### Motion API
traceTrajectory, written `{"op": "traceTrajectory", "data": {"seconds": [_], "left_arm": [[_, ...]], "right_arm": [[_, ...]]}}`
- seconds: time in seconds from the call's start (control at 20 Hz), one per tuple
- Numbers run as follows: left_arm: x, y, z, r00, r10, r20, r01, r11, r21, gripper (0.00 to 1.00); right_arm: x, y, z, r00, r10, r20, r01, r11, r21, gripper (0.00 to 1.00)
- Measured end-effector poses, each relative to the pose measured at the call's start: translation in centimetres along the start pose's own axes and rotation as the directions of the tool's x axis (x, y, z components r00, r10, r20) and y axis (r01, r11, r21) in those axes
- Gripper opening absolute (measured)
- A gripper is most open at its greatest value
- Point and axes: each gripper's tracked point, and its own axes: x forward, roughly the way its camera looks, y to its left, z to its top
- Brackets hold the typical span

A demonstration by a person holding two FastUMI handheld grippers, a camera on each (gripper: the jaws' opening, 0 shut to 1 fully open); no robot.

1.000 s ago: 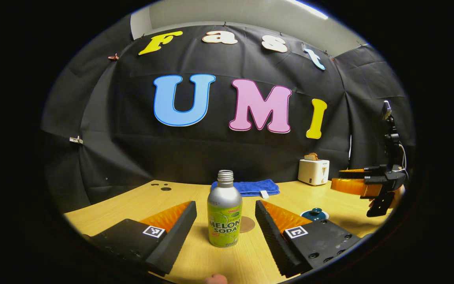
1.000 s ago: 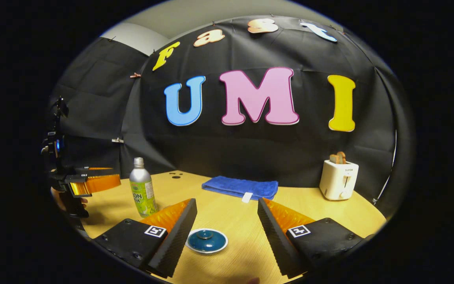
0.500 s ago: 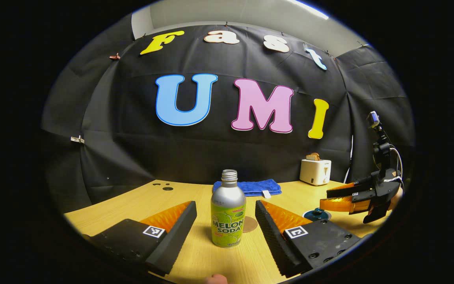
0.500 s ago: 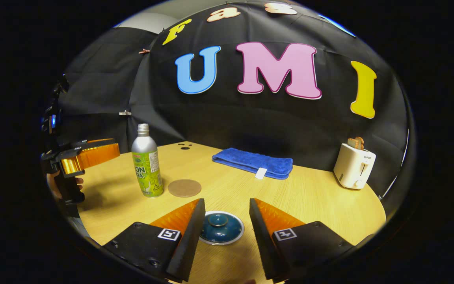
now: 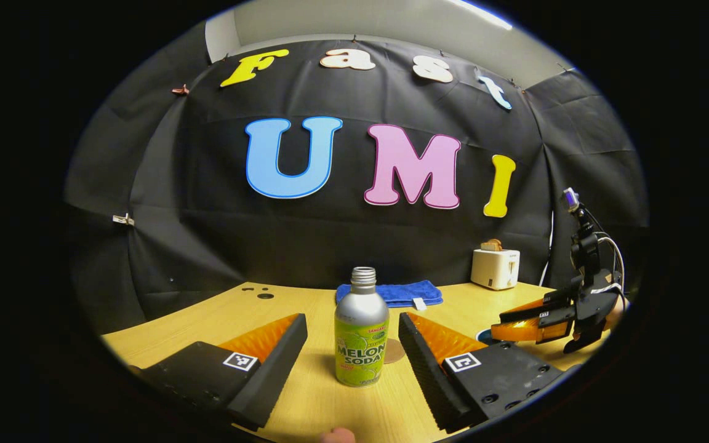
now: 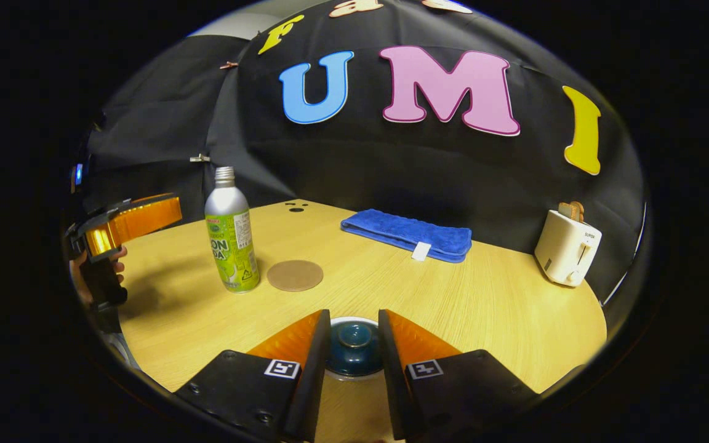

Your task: Open the teacup lid with one hand, grasp the water bottle and pour water into the teacup with the other hand; after pouring, place the water bottle on the coaster and then close the teacup lid.

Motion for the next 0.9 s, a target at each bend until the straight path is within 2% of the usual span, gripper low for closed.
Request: {"op": "traceTrajectory", "data": {"seconds": [0.05,0.1,0.45,0.5,0.55,0.65,0.75,0.8,0.9], "left_arm": [[0.0,-0.1,0.0,1.000,-0.003,-0.001,0.003,1.000,-0.001,0.95],[0.1,-0.1,-0.2,1.000,-0.004,-0.004,0.004,1.000,-0.002,0.95],[0.4,-0.1,-1.0,1.000,-0.010,-0.023,0.009,1.000,-0.023,0.95],[0.5,-0.1,-1.1,1.000,-0.009,-0.026,0.009,1.000,-0.023,0.95],[0.6,-0.1,-1.3,1.000,-0.009,-0.030,0.008,1.000,-0.022,0.95],[0.8,0.0,-1.7,0.999,-0.009,-0.039,0.008,1.000,-0.020,0.95],[1.1,-0.3,-2.3,0.999,-0.010,-0.047,0.009,1.000,-0.014,0.95],[1.4,-0.3,-2.7,0.999,-0.008,-0.054,0.007,1.000,-0.009,0.95],[2.0,-0.4,-3.8,0.997,-0.006,-0.075,0.006,1.000,-0.004,0.95]], "right_arm": [[-0.2,0.0,-0.2,1.000,-0.003,-0.011,0.004,1.000,0.010,0.49],[-0.1,0.1,0.2,1.000,0.000,-0.002,0.000,1.000,0.021,0.34],[-0.3,-0.2,0.3,1.000,0.013,0.009,-0.013,0.999,0.043,0.32],[-0.3,-0.3,0.4,1.000,0.010,0.015,-0.010,0.999,0.044,0.27],[-0.4,-0.4,0.6,1.000,0.009,0.018,-0.010,0.999,0.045,0.32],[-0.5,-0.5,0.9,1.000,0.011,0.029,-0.013,0.999,0.053,0.32],[-1.3,-0.6,1.9,0.998,0.014,0.061,-0.017,0.998,0.061,0.31],[-1.8,-0.7,2.6,0.996,0.012,0.089,-0.017,0.998,0.064,0.27],[-3.5,-1.5,4.6,0.987,-0.006,0.159,-0.005,0.997,0.075,0.27]]}}
